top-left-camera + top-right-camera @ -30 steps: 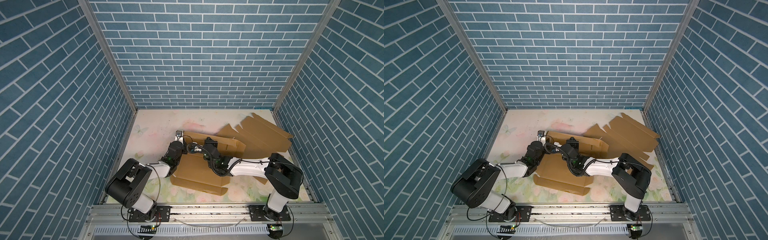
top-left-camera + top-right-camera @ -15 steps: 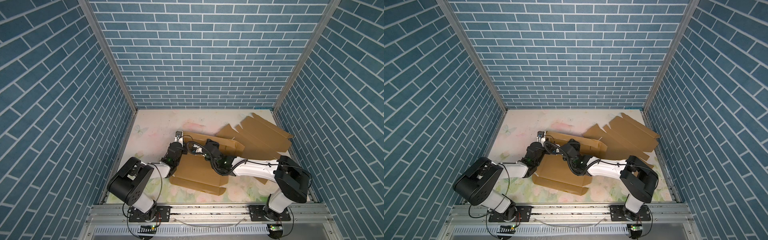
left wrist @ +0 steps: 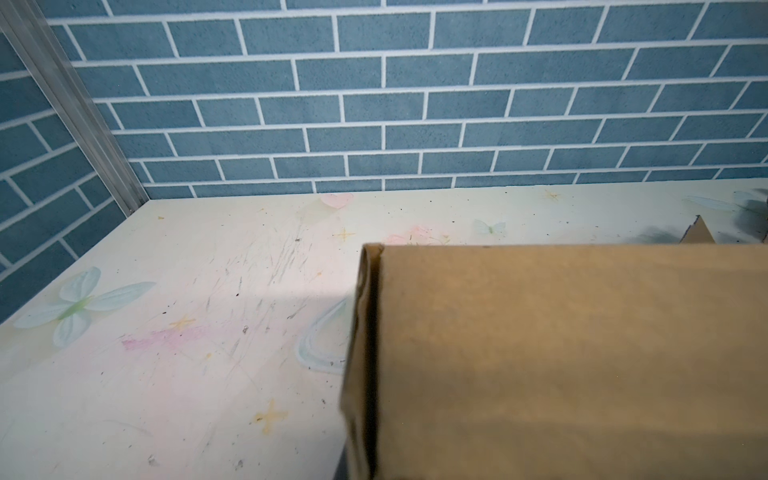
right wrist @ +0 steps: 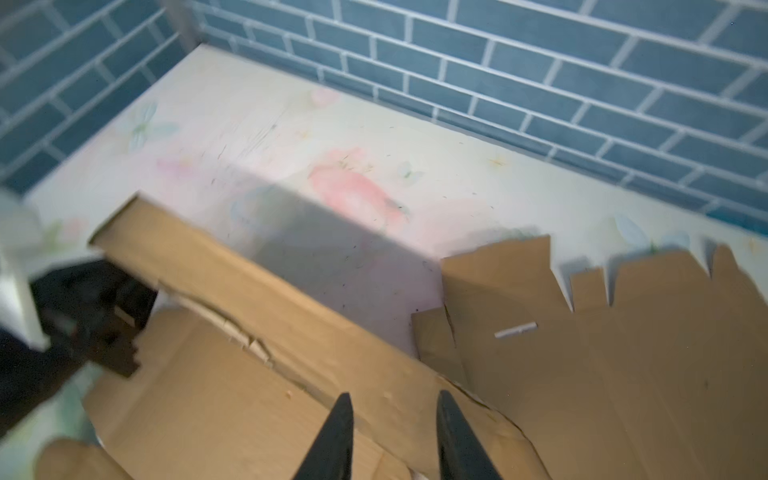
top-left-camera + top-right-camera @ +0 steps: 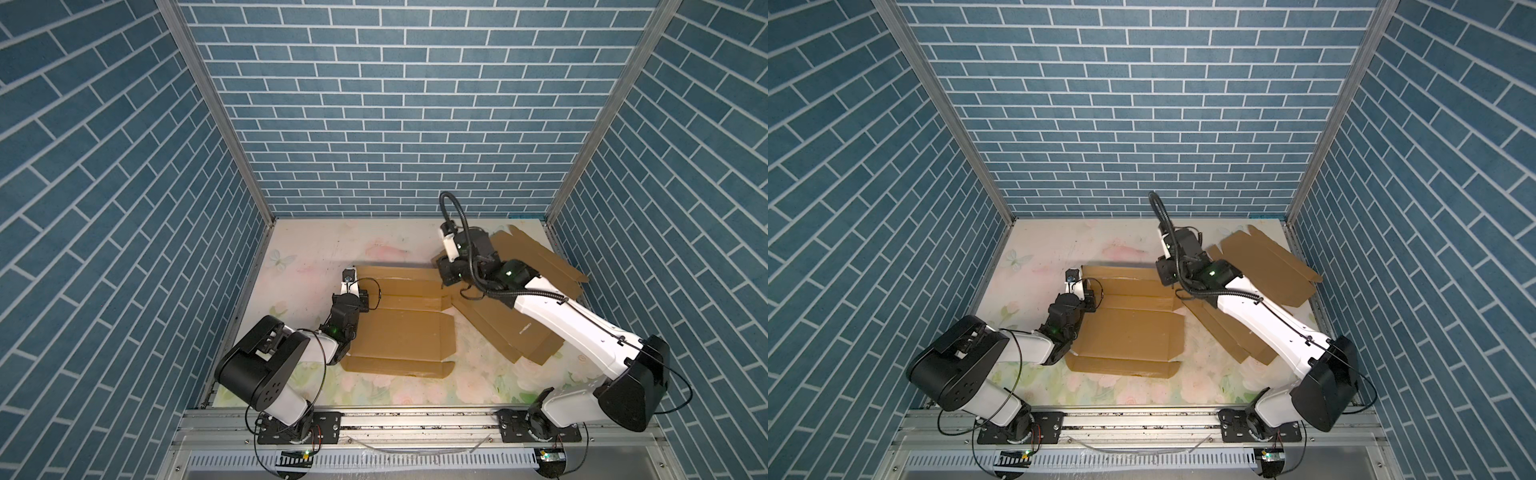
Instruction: Fold the paper box
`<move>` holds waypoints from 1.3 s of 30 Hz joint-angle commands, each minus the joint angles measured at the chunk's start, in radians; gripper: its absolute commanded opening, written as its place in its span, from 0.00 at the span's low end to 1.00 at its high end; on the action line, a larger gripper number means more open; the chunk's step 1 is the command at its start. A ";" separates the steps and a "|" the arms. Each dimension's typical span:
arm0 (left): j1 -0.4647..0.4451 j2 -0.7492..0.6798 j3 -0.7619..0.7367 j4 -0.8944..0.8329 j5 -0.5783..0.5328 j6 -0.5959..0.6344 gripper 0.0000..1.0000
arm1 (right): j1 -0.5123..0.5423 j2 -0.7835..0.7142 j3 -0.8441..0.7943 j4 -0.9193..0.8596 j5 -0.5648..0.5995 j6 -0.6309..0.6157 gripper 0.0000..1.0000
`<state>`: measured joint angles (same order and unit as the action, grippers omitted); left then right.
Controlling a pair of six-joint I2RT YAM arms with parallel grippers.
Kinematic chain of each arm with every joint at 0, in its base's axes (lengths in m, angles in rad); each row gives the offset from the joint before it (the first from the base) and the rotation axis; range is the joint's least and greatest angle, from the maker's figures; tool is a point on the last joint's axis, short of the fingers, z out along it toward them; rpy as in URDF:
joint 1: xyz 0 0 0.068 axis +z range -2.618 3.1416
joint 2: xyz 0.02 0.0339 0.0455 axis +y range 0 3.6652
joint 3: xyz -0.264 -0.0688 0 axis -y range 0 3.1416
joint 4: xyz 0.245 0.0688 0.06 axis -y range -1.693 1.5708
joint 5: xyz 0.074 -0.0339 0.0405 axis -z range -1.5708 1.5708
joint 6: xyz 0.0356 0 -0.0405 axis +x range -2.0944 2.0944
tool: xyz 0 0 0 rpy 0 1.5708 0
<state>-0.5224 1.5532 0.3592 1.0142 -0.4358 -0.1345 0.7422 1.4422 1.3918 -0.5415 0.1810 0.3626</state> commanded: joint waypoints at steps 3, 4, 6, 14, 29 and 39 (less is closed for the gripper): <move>-0.005 -0.038 -0.034 -0.030 -0.037 0.030 0.00 | 0.017 0.096 0.115 -0.279 0.006 0.416 0.39; -0.005 -0.041 -0.037 -0.034 -0.037 0.035 0.00 | 0.019 0.117 0.139 -0.296 0.027 0.418 0.42; -0.005 -0.041 -0.037 -0.031 -0.036 0.043 0.00 | 0.021 0.149 0.165 -0.304 0.032 0.413 0.46; -0.010 -0.034 -0.053 -0.013 -0.037 0.049 0.00 | 0.025 0.250 0.222 -0.344 0.007 0.435 0.56; -0.029 0.005 -0.052 0.007 -0.029 0.069 0.00 | -0.022 0.302 0.158 -0.195 -0.249 0.469 0.61; -0.031 -0.018 -0.044 -0.035 -0.033 0.071 0.00 | -0.082 0.241 0.115 -0.142 -0.388 0.390 0.57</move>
<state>-0.5419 1.5372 0.3202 1.0389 -0.4870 -0.0883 0.6765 1.7306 1.5265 -0.7166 -0.1139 0.7948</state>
